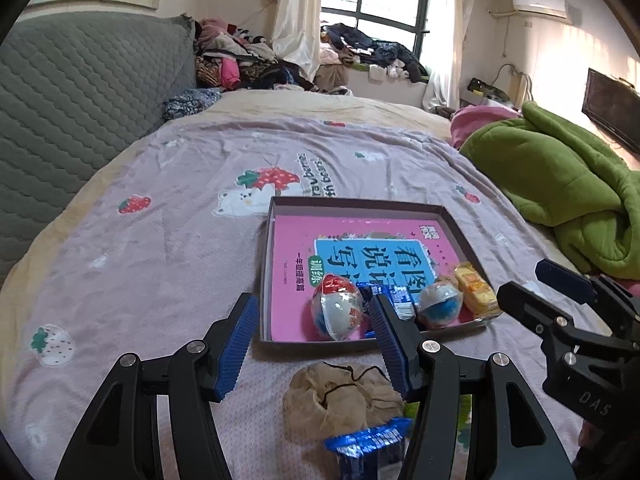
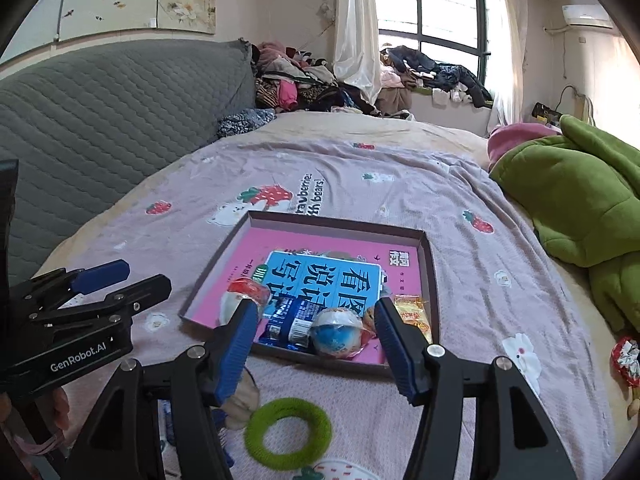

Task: Organize objects
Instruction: 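Lift both tools away from the tray back over the remaining items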

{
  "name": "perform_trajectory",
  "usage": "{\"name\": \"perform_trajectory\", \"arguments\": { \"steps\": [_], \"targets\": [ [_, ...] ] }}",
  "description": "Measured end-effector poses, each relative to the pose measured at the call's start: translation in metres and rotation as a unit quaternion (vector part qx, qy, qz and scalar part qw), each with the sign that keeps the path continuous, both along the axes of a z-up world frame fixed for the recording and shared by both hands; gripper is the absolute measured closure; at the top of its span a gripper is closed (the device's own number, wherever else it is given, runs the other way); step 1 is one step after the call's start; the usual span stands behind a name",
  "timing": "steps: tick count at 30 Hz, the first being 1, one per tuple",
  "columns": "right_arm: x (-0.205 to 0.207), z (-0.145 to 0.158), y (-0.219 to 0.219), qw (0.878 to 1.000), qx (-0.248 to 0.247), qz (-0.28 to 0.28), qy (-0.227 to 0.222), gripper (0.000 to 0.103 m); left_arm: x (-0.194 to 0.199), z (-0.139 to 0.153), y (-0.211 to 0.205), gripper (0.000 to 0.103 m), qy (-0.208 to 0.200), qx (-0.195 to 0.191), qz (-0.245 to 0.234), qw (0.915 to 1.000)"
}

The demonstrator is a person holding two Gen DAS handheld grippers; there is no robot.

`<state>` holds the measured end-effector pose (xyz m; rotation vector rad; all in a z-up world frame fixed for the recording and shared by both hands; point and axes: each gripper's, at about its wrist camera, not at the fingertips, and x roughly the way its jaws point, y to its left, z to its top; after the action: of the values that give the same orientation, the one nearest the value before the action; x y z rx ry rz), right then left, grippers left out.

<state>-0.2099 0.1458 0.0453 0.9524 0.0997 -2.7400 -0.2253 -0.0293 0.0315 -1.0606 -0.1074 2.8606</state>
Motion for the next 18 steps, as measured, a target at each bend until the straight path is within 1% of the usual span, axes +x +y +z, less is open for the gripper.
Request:
{"name": "perform_trajectory", "arguments": {
  "steps": [5, 18],
  "targets": [
    [0.02, 0.016, 0.001, 1.0, 0.001, 0.002, 0.009, 0.043, 0.02, 0.021, 0.0, 0.043, 0.013, -0.005, -0.002, 0.9999],
    [0.062, 0.05, 0.008, 1.0, 0.001, 0.0, 0.03, 0.043, 0.07, 0.058, -0.004, 0.043, 0.032, -0.01, 0.002, 0.9994]
  ]
}}
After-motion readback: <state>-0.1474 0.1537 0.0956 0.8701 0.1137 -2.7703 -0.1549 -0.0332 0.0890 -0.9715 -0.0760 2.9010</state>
